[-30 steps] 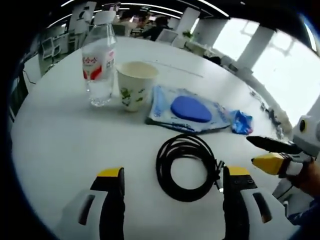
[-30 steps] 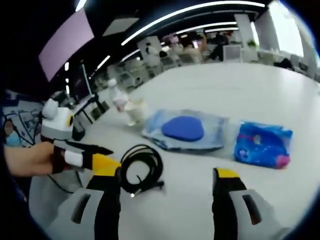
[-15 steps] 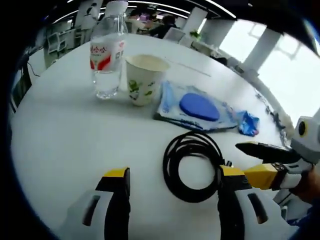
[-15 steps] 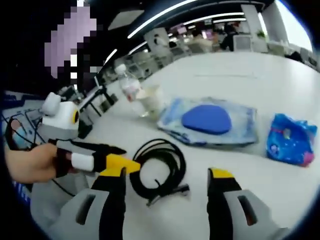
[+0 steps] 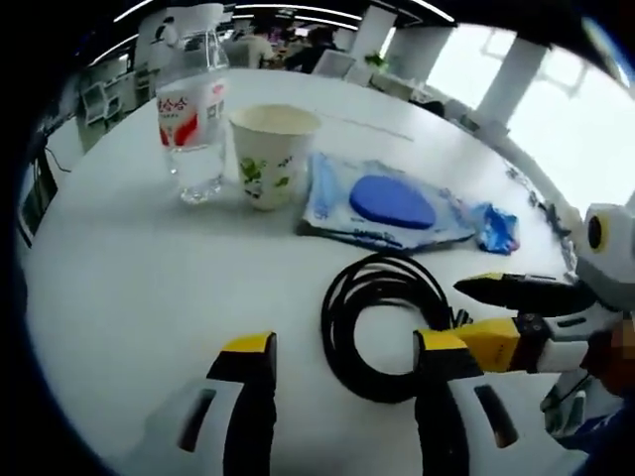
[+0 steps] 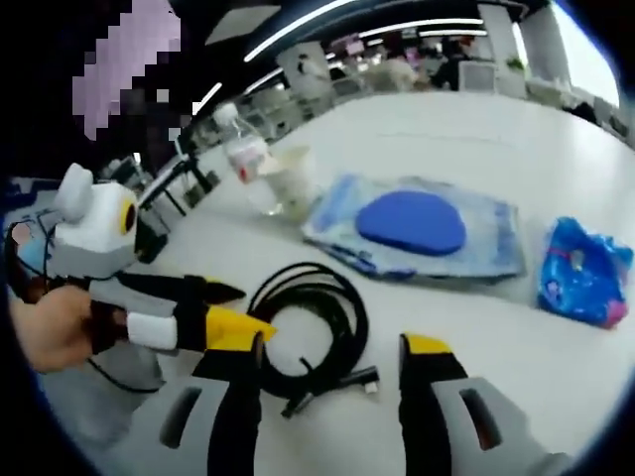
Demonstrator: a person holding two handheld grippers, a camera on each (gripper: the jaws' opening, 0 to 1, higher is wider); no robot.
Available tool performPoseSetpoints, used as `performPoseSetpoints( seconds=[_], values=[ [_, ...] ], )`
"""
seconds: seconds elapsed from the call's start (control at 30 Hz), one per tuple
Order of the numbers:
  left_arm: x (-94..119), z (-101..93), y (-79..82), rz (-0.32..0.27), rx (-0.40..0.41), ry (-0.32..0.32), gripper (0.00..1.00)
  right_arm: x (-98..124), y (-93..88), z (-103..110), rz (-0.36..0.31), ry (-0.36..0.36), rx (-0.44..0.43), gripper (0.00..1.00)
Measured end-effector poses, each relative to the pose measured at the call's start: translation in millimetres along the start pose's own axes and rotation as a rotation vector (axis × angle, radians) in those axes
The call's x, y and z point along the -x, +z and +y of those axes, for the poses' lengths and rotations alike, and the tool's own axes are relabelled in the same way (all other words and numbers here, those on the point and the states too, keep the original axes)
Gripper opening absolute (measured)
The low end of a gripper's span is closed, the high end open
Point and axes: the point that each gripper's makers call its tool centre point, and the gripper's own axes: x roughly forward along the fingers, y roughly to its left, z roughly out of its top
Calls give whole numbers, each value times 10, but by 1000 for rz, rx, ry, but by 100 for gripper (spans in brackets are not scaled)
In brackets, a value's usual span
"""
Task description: Arrange the tabletop items into an orderly group along one side of the table until the central work area is clear of visible clutter.
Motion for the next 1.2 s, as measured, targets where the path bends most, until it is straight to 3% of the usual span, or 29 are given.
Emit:
performPoseSetpoints(
  seconds=[0.23,0.43,0.5,0.63,0.7,0.77,0.9,1.0,1.2],
  values=[
    [-8,19,-29,-7,-45,52,37,-68,-26,28,23,-22,37,41],
    [-20,-6,-44,-17,-76,51,31,-92,-97,-11,58,-50,53,30],
    [-29,-16,-40,-20,-81,47,26,-99,-129,0,71,-46,67,24],
    [-65,-32,-37,-12,-85,58,18,-109,-128,16,75,-52,60,23],
    [-41,24,-51,-3,-76,71,13,-89,-136,-54,91,-85,65,16],
    [-39,26,-49,-10,0,49,12,-98,-78,-60,70,-63,36,12],
    [-18,53,-30,-9,-13,56,7,-91,-44,-26,65,-34,-17,4],
    [32,20,29,-29,74,15,5,-44,-37,-56,62,-42,-42,1],
    [143,-104,162,-60,48,-24,4,150,124,-114,-8,-35,-137,0]
  ],
)
